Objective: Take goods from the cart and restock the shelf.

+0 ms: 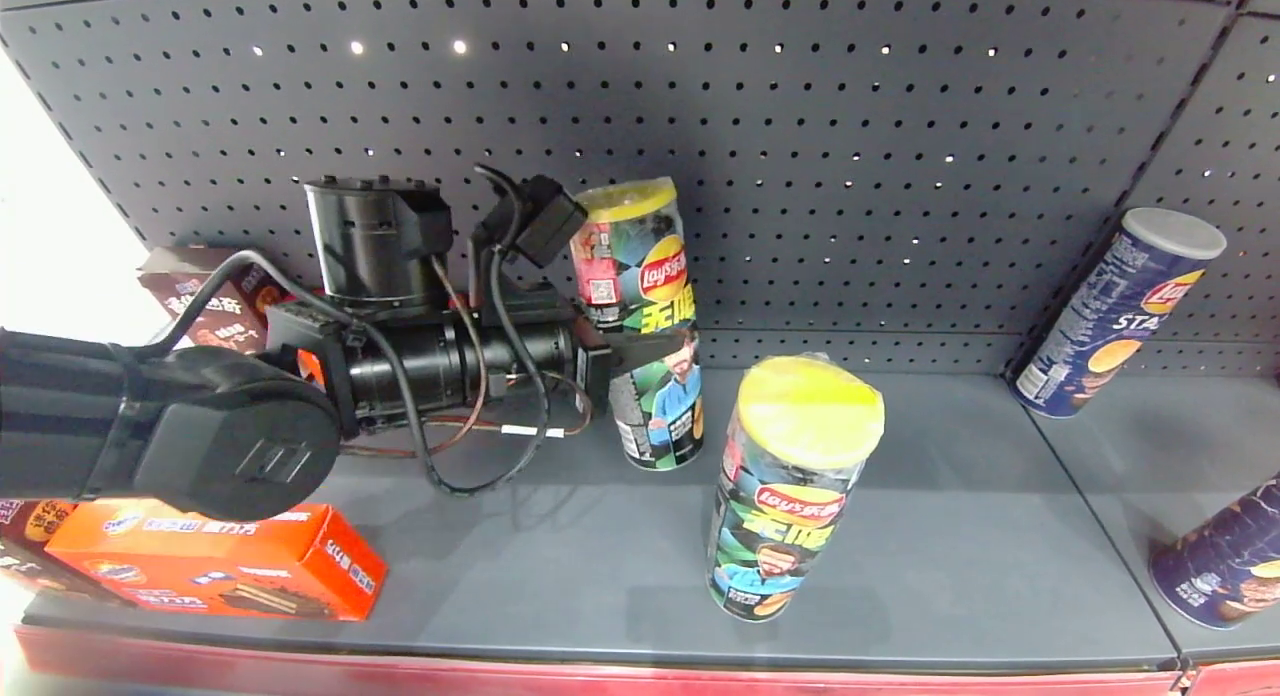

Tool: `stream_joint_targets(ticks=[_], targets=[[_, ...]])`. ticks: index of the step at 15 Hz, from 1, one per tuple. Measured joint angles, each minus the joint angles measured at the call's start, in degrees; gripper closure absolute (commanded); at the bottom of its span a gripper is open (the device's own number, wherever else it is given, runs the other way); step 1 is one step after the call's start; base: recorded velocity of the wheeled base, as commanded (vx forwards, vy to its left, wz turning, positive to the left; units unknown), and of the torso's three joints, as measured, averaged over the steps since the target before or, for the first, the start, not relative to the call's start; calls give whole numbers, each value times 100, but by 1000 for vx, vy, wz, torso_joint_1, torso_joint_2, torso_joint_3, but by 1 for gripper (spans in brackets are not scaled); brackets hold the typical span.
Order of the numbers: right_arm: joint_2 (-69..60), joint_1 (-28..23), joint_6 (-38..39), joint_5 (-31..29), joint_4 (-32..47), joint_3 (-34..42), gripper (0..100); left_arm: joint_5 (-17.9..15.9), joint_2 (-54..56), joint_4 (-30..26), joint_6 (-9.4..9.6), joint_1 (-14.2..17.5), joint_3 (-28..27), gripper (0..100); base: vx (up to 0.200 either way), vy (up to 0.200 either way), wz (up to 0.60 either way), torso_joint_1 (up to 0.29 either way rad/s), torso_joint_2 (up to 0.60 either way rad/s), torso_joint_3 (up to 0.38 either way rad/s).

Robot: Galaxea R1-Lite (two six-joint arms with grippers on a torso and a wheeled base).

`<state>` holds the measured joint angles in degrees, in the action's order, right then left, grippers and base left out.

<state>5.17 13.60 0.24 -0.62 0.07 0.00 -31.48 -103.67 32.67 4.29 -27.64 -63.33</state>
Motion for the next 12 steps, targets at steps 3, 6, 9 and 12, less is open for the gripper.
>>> stream_joint_targets(ticks=[3,6,9,12], targets=[[0,0,0,0,2,0,0,-126,-462,-172,517,10,-731,100,0,0,0,0,0,0],[1,0,-4,2,0,0,0,-413,-887,-471,840,-113,-1095,100,0,0,0,0,0,0],[1,0,-4,5,2,0,0,-427,-1122,-662,848,-213,-1401,100,0,0,0,0,0,0],[1,0,-4,5,2,0,0,-457,-1234,-1225,1109,-190,-1812,100,0,0,0,0,0,0]])
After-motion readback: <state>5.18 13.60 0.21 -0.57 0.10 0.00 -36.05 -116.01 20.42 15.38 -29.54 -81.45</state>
